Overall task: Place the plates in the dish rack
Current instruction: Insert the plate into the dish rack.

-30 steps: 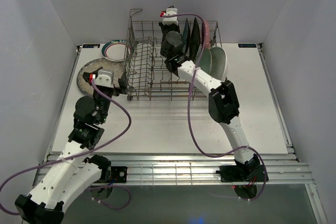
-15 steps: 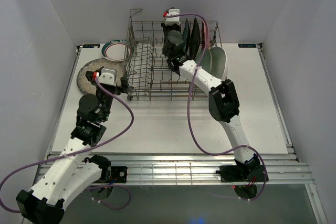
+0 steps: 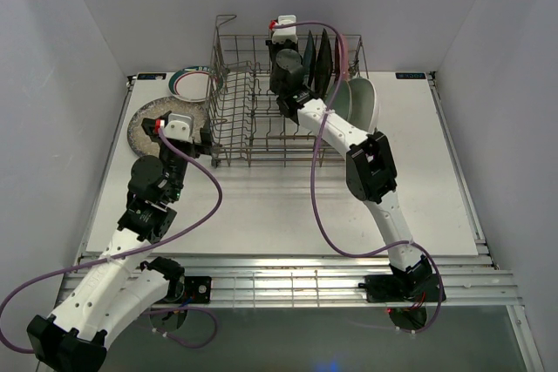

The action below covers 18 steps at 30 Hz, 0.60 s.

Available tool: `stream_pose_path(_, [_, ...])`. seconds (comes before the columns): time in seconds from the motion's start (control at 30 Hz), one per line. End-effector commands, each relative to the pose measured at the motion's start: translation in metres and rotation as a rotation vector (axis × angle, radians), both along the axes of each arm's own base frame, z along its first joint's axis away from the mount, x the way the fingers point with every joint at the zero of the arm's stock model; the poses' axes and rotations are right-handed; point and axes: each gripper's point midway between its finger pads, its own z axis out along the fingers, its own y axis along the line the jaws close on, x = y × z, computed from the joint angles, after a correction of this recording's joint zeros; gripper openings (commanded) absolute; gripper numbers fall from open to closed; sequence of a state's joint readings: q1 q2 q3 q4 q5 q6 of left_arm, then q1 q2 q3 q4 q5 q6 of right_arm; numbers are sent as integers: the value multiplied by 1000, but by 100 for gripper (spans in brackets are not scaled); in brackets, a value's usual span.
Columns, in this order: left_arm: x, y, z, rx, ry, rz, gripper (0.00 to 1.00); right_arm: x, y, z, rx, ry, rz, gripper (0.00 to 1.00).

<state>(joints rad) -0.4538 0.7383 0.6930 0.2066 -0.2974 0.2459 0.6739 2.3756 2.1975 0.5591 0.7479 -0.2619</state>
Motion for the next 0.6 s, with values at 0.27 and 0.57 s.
stream_pose_path(0.27, [0,-3,-9,4,43,-14,98,-22,-27,80,190,-134,-67,8])
stream_pose_path(0.57, [1,-4,-11,5,55,-18,98,-31,-25,81,185,-141,-117,8])
